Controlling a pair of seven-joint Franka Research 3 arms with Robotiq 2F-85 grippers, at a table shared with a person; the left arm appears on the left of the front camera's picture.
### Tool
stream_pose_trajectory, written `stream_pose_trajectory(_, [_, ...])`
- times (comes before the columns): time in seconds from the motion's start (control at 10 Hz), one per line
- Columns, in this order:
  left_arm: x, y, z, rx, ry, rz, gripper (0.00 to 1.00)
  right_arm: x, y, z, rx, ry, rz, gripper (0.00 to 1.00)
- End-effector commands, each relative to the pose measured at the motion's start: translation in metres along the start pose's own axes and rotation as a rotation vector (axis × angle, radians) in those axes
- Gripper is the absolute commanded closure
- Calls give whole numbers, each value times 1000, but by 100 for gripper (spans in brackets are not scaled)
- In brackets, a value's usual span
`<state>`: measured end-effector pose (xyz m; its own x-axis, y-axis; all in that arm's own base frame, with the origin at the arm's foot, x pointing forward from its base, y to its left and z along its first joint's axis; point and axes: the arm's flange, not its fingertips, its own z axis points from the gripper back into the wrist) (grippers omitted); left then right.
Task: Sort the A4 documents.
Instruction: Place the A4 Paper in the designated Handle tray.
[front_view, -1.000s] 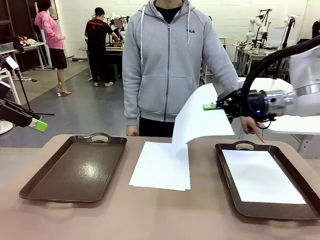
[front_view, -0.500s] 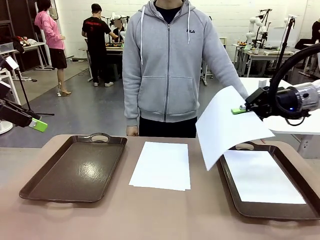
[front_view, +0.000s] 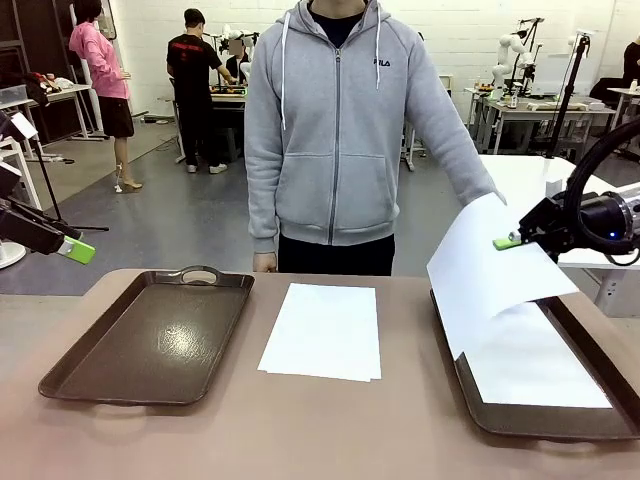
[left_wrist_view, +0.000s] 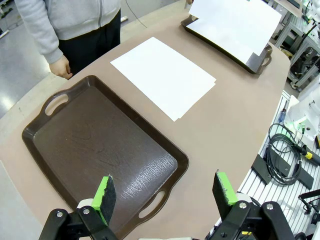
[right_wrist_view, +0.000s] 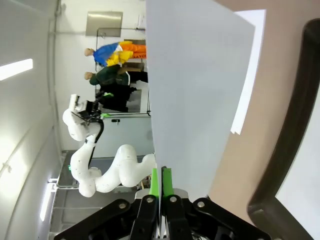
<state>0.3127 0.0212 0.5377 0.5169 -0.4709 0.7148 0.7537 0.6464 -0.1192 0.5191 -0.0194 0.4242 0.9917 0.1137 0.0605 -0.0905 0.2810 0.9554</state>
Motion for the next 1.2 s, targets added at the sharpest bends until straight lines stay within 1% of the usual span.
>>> stream_pose_trajectory(0.0, [-2,2,-1,-16,-15,-18,0,7,-13,10,21,52,23,99])
stream_pose_trajectory(0.1, [-2,2,-1,-16,-15,-18,0,8,-23,15,17,39,13,99])
stream_pose_trajectory(0.3, [-2,2,-1,-16,-15,-18,0,7,-38,26,19,79,8,99])
stream_pose_trajectory(0.7, [-2,2,-1,-16,-15,-18,0,12,-67,44,-56,137,46,99])
stream_pose_trajectory(0.8, [-2,2,-1,-16,-15,-18,0,15,-75,46,-64,137,41,99])
stream_pose_trajectory(1.1, [-2,2,-1,-16,-15,-18,0,26,-101,48,-31,127,28,99])
